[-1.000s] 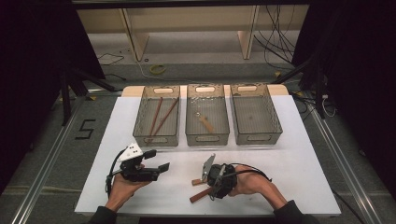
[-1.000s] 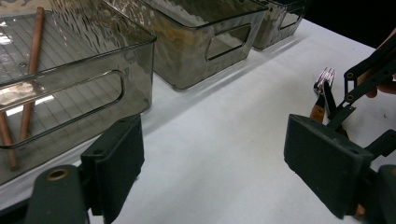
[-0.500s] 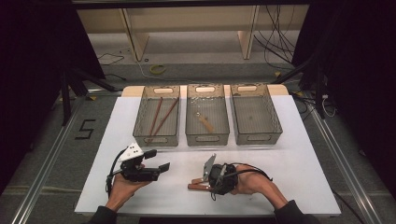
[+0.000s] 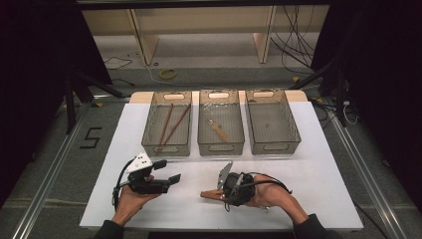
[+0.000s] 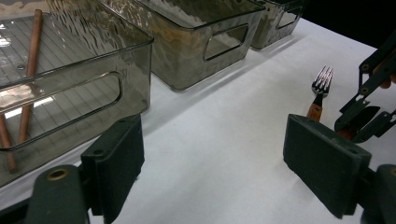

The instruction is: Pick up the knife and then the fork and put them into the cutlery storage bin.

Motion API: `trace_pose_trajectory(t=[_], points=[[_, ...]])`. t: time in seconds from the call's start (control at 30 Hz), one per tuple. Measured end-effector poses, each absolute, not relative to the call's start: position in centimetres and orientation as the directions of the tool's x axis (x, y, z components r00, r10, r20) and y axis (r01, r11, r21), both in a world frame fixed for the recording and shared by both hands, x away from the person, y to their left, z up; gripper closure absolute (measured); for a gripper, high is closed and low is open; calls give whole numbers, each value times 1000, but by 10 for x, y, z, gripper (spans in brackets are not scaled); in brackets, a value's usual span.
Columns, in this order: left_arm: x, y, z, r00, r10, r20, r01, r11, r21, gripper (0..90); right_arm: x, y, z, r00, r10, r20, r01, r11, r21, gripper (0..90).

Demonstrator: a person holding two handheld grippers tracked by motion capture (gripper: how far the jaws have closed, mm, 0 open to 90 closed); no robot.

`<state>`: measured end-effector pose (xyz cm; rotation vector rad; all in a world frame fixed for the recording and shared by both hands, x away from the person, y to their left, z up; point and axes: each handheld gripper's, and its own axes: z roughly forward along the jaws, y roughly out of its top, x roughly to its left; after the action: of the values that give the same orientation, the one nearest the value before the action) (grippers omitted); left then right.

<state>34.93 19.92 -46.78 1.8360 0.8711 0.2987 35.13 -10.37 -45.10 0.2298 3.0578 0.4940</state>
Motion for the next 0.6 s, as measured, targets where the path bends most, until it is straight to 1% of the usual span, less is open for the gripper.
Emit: trace_pose_trajectory(t=[0.23,0.37,0.6], points=[[349,199,-468,703,685,-192,430,-194,882,197,358,-115,-432,-973,233,4,214,887,410,778],[349,199,-468,702,686,-192,430,-194,882,196,367,-128,-419,-948,319,22,292,837,463,778],[350,199,-469,700,686,-198,434,-188,881,196,386,-150,-401,-903,425,69,390,741,547,778]])
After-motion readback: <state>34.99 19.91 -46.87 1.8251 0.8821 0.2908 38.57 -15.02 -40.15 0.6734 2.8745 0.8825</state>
